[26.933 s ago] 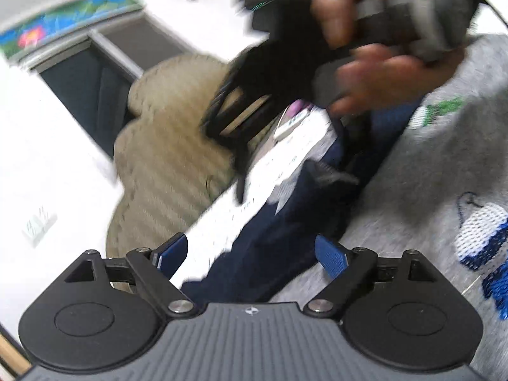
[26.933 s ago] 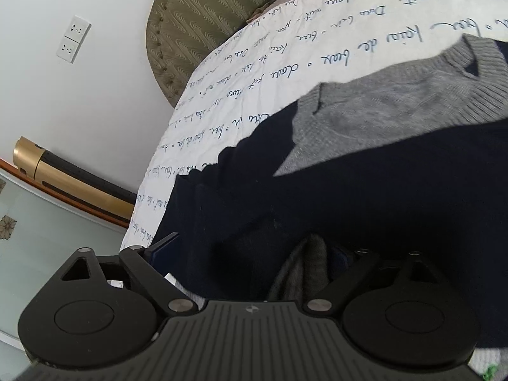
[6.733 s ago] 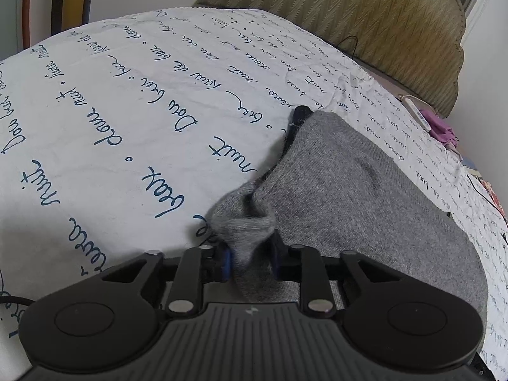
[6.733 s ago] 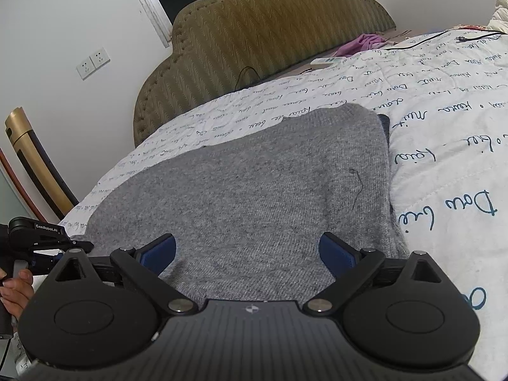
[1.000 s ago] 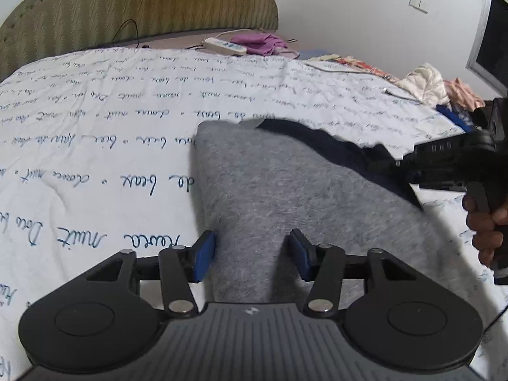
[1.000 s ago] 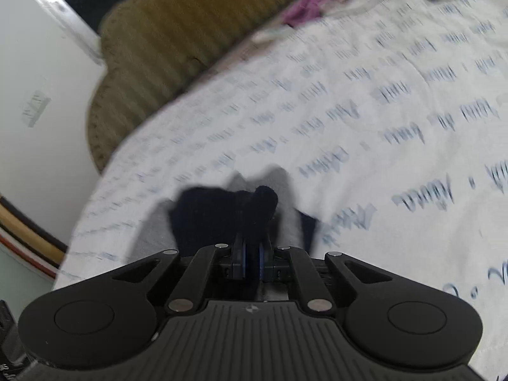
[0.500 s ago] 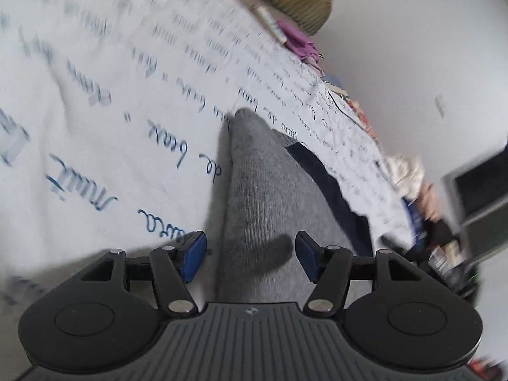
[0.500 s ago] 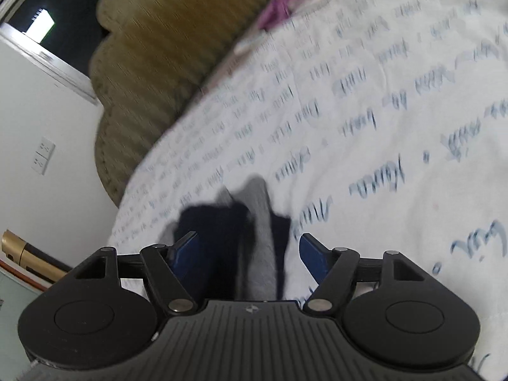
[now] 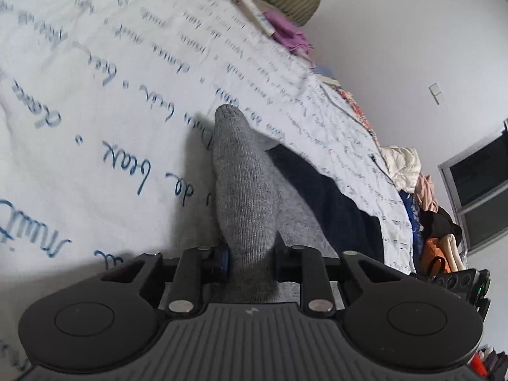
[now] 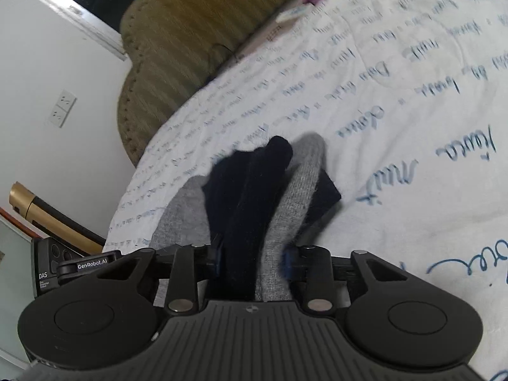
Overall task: Fold small clothes
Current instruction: 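Grasp the folded sweater edge with the left gripper while the right gripper holds, then open both grippers and release the sweater onto the bed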
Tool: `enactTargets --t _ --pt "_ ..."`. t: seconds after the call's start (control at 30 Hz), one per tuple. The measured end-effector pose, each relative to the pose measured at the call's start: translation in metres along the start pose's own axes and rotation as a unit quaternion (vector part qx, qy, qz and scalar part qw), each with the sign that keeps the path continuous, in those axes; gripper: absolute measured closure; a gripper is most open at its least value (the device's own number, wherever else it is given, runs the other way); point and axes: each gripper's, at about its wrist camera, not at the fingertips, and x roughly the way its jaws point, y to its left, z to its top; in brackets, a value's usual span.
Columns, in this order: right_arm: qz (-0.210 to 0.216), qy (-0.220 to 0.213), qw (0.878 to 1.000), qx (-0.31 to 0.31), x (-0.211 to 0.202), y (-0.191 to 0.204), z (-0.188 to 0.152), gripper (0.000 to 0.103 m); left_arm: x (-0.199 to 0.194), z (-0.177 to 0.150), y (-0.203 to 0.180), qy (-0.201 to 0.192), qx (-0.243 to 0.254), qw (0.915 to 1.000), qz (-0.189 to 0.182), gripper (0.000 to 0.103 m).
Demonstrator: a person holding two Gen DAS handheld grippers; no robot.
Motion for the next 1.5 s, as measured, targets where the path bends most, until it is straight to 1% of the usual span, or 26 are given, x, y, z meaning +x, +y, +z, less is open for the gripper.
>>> enactTargets --t 0.1,0.23,0.33,0.4,0.43,0.47,0.5,0.53,0.57,0.6,0.63,0.7,0.8,0.87,0.93,1.0,1.03,1.07,1.1,1.17,1.2,1.23,1.3,1.37,1.47,1.5 --pt "0.018 -0.006 1.0 -0.01 0.0 0.023 0.004 0.07 -0.026 0.012 0.0 -0.013 0.009 0.9999 -0.006 0.081" --pt "0.054 -0.003 0.998 -0.016 0.024 0.051 0.015 0.071 -0.059 0.045 0.011 -0.042 0.014 0.9989 0.013 0.081" --pt "0.066 0.003 0.998 -0.012 0.056 0.061 0.023 0.071 -0.063 0.068 0.027 -0.048 0.014 0.9976 0.048 0.08" --pt "0.055 0.019 0.998 -0.003 0.085 0.057 0.024 0.071 -0.05 0.071 0.046 -0.029 0.016 0.9958 0.086 0.078" --pt "0.038 0.028 0.999 0.004 0.097 0.052 0.022 0.069 -0.042 0.068 0.057 -0.018 0.007 0.9948 0.1 0.077" --pt "0.014 0.031 0.999 0.011 0.107 0.047 0.02 0.062 -0.038 0.064 0.065 -0.017 0.001 0.9948 0.1 0.072" --pt "0.004 0.03 0.999 0.015 0.11 0.043 0.016 0.051 -0.04 0.06 0.07 -0.026 -0.008 0.9956 0.09 0.071" --pt "0.004 0.025 0.999 0.021 0.108 0.042 0.014 0.046 -0.047 0.056 0.072 -0.035 -0.023 0.996 0.079 0.067" --pt "0.009 0.02 0.999 0.028 0.102 0.042 0.011 0.045 -0.055 0.052 0.073 -0.041 -0.036 0.9962 0.069 0.057" --pt "0.017 0.019 0.999 0.027 0.093 0.043 0.008 0.039 -0.065 0.047 0.074 -0.047 -0.043 0.9966 0.053 0.045" --pt "0.023 0.019 0.999 0.017 0.083 0.045 0.004 0.035 -0.075 0.04 0.074 -0.056 -0.044 0.9968 0.036 0.044" --pt "0.034 0.019 0.999 -0.004 0.057 0.048 -0.007 0.034 -0.096 0.021 0.071 -0.062 -0.035 0.9973 0.018 0.044" --pt "0.063 0.033 0.997 -0.005 0.027 0.045 -0.033 0.035 -0.11 -0.009 0.072 -0.048 -0.033 0.9983 0.003 0.043" --pt "0.061 0.051 0.997 -0.006 0.015 0.044 -0.05 0.035 -0.108 -0.025 0.073 -0.028 -0.037 0.9989 0.002 0.044" --pt "0.044 0.073 0.996 -0.011 0.014 0.044 -0.064 0.034 -0.101 -0.04 0.071 -0.015 -0.025 0.9995 0.008 0.045" --pt "0.031 0.084 0.996 -0.023 0.017 0.047 -0.075 0.037 -0.099 -0.05 0.06 -0.024 0.008 0.9992 0.031 0.046" --pt "0.028 0.078 0.996 -0.028 0.017 0.051 -0.078 0.043 -0.098 -0.052 0.053 -0.026 0.024 0.9984 0.045 0.049" --pt "0.028 0.077 0.996 -0.027 0.018 0.054 -0.078 0.05 -0.095 -0.051 0.048 -0.023 0.036 0.9974 0.058 0.064" --pt "0.032 0.08 0.996 -0.021 0.019 0.055 -0.078 0.083 -0.094 -0.05 0.046 -0.021 0.041 0.9966 0.069 0.076" --pt "0.036 0.089 0.995 -0.014 0.023 0.057 -0.08 0.084 -0.094 -0.044 0.047 -0.019 0.043 0.9964 0.071 0.085" --pt "0.034 0.088 0.995 -0.022 0.022 0.061 -0.08 0.084 -0.098 -0.041 0.047 -0.019 0.045 0.9962 0.072 0.087" --pt "0.035 0.087 0.995 -0.025 0.021 0.065 -0.08 0.084 -0.105 -0.039 0.046 -0.023 0.05 0.9959 0.073 0.088" --pt "0.051 0.084 0.995 -0.028 0.016 0.075 -0.079 0.085 -0.122 -0.035 0.042 -0.032 0.07 0.9942 0.076 0.088" --pt "0.051 0.087 0.994 -0.037 0.013 0.081 -0.081 0.085 -0.13 -0.033 0.042 -0.028 0.094 0.9915 0.086 0.088" --pt "0.016 0.105 0.994 -0.039 0.027 0.068 -0.09 0.084 -0.113 -0.043 0.051 -0.001 0.099 0.9889 0.111 0.087" --pt "0.022 0.103 0.994 -0.027 0.03 0.062 -0.092 0.081 -0.112 -0.048 0.052 -0.007 0.106 0.9875 0.117 0.085"
